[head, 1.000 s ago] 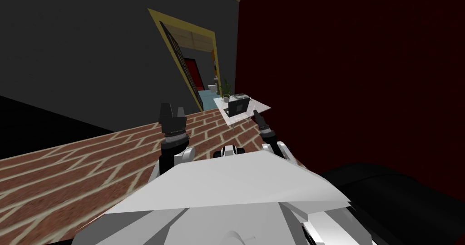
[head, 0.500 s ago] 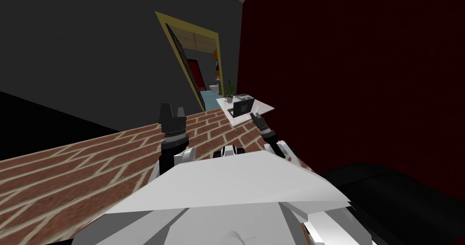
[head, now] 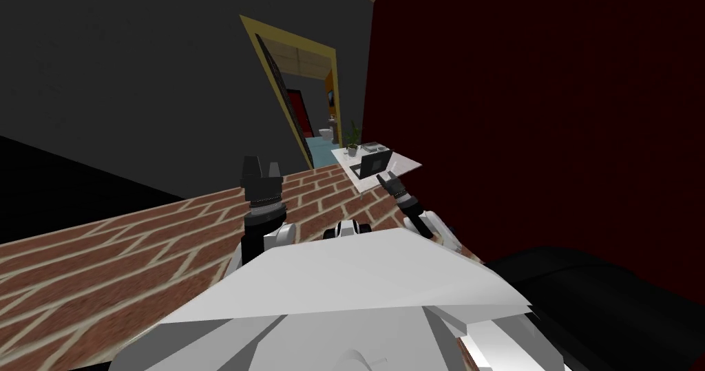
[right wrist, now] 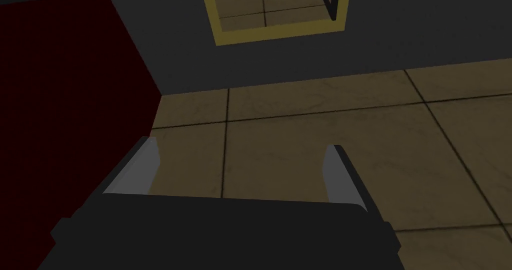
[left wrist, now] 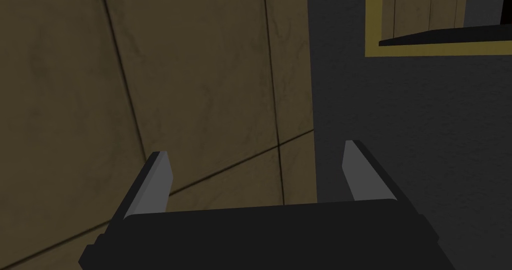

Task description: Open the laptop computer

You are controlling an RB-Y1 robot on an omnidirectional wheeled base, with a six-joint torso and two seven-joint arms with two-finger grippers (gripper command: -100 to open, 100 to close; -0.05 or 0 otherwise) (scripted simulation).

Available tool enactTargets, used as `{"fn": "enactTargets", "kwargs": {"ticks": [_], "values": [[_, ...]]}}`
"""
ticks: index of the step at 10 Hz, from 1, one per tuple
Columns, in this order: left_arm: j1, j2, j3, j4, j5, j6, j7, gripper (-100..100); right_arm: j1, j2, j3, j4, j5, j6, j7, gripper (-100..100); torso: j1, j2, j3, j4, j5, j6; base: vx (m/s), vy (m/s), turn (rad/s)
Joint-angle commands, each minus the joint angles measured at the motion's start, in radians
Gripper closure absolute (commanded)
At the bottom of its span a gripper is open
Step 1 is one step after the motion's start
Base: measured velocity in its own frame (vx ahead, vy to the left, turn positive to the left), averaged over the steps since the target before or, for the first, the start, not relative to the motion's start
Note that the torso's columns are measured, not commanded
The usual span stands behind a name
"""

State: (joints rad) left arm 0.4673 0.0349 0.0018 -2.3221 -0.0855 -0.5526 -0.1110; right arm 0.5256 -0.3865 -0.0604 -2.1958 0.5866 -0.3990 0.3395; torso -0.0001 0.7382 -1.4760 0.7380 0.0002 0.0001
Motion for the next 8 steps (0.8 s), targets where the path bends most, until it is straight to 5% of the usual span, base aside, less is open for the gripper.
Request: {"fn": "enactTargets", "kwargs": {"ticks": [1, 8], "values": [[0.000, 0.000, 0.000, 0.000, 0.000, 0.000, 0.000, 0, -0.009, -0.042, -0.014, 0.023, 0.074, 0.003, 0.057, -100, -0.001, 0.001, 0.001, 0.000, -0.001, 0.000, 0.062, 0.118, 0.014], [0.000, 0.000, 0.000, 0.000, 0.000, 0.000, 0.000, 0, -0.067, -0.192, -0.045, 0.106, 0.237, 0.047, 0.221, -100, -0.002, 0.000, 0.000, 0.000, -0.001, 0.000, 0.081, 0.105, 0.008]]}}
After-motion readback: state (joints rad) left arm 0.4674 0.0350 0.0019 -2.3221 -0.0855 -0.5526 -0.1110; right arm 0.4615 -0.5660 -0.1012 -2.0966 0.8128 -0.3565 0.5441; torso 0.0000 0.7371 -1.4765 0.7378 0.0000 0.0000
